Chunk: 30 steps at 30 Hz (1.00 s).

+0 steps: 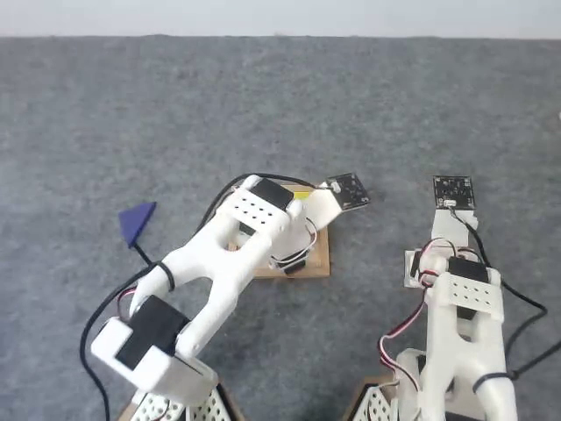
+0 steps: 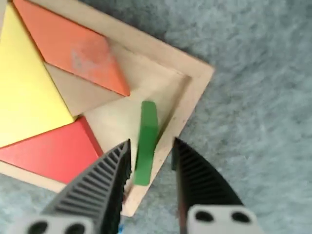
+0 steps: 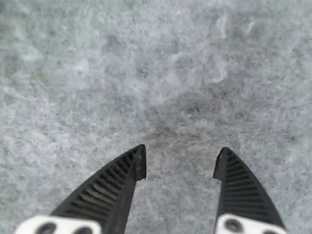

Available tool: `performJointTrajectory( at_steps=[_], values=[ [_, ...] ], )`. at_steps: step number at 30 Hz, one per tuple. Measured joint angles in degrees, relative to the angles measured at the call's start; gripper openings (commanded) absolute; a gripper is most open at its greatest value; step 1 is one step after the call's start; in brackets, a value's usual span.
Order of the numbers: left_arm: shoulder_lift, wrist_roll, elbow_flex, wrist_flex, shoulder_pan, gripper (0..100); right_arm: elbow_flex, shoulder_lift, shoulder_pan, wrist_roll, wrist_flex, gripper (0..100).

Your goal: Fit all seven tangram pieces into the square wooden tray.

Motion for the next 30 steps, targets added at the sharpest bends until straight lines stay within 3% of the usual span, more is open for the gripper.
performJointTrajectory(
  at_steps=[7, 16, 30],
  values=[
    [0.0, 1.0, 0.0, -0.4, -1.1, 15, 0.0, 0.0, 0.0, 0.0, 0.0, 24.1],
    [-0.1, 1.3, -2.2, -3.5, -9.9, 15, 0.0, 0.0, 0.0, 0.0, 0.0, 24.1],
    [7.8, 2.4, -3.8, -8.4, -10.5, 12, 0.0, 0.0, 0.0, 0.0, 0.0, 24.1]
  ],
)
